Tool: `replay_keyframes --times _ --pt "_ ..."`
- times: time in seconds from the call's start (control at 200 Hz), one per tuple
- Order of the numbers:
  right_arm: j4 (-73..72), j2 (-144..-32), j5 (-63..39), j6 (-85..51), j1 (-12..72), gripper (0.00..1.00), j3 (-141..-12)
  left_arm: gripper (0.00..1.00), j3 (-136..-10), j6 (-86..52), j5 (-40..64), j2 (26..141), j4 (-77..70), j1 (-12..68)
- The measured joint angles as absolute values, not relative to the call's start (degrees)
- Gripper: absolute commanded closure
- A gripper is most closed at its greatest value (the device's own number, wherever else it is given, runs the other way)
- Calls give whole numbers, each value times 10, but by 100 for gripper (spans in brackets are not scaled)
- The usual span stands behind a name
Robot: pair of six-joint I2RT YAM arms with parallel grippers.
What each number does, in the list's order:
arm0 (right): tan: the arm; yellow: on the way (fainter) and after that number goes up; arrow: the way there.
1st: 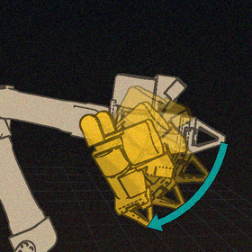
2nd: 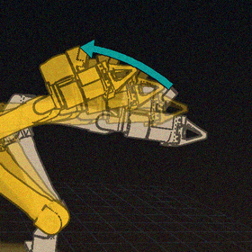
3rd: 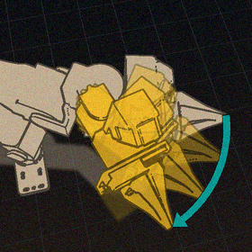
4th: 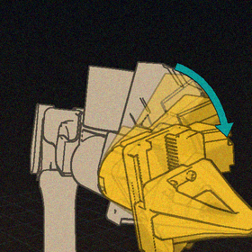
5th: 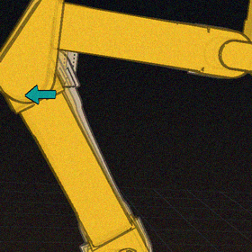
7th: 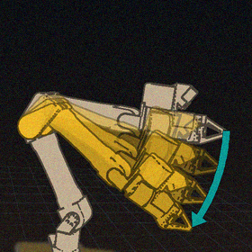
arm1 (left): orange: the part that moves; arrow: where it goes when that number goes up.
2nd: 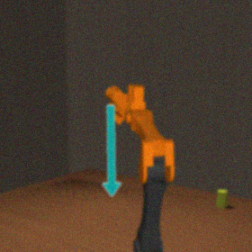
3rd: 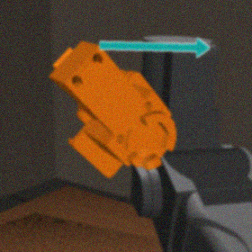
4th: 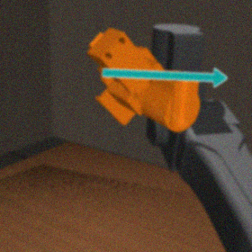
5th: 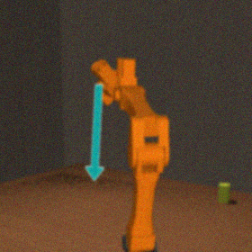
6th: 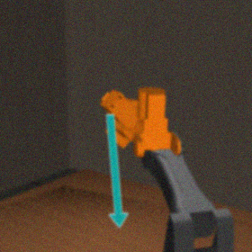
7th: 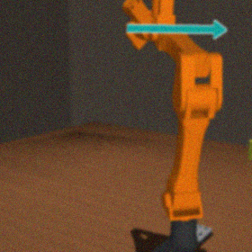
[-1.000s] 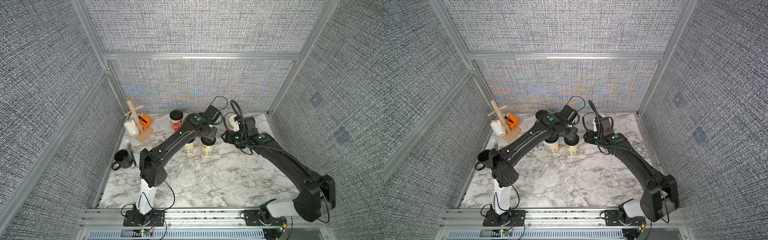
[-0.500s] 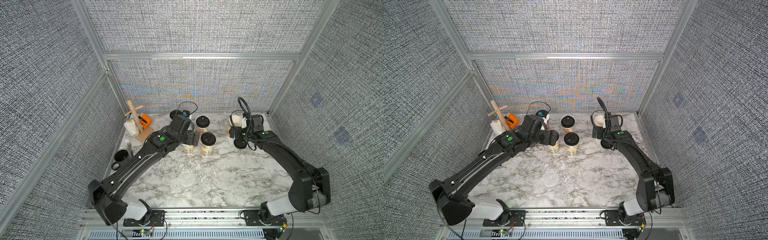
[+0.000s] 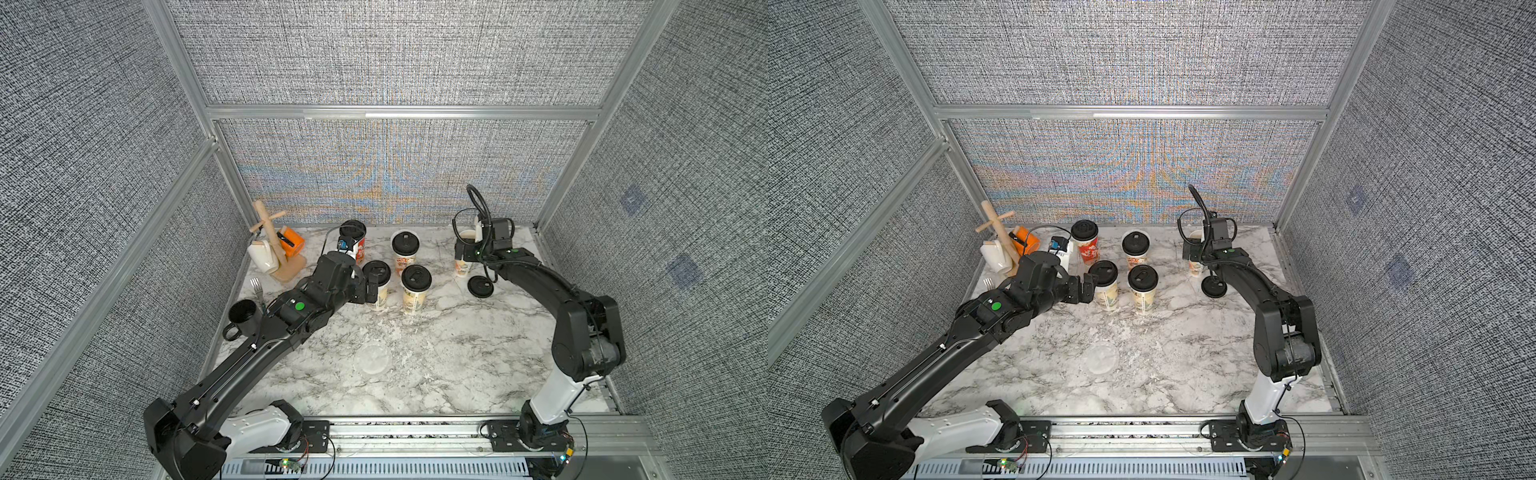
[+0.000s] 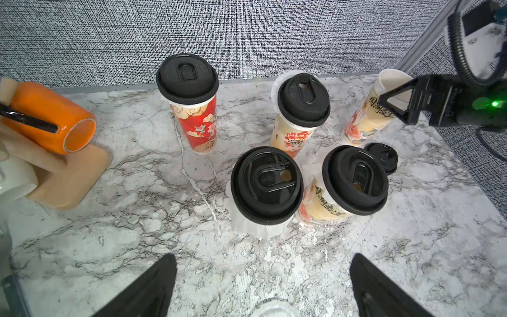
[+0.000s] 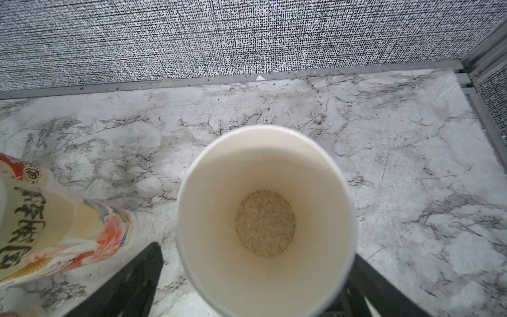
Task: Put the leak-proof paper on the milk tea cups
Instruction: Pick up the cup at the center of the board.
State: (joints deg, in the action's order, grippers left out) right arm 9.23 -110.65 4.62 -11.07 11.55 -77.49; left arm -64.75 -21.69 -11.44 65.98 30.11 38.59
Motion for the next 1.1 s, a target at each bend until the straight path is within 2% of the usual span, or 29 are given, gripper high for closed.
replay_keyframes --times 0.385,0.741,1.101 --pt "65 -1148 46 -113 111 5 -783 0 -613 -226 -119 636 301 386" --pt "48 -1166 53 -112 108 21 -791 0 -608 -225 -120 641 301 386" --pt "28 -1075 41 -101 130 22 -725 0 -597 -225 -125 626 305 386"
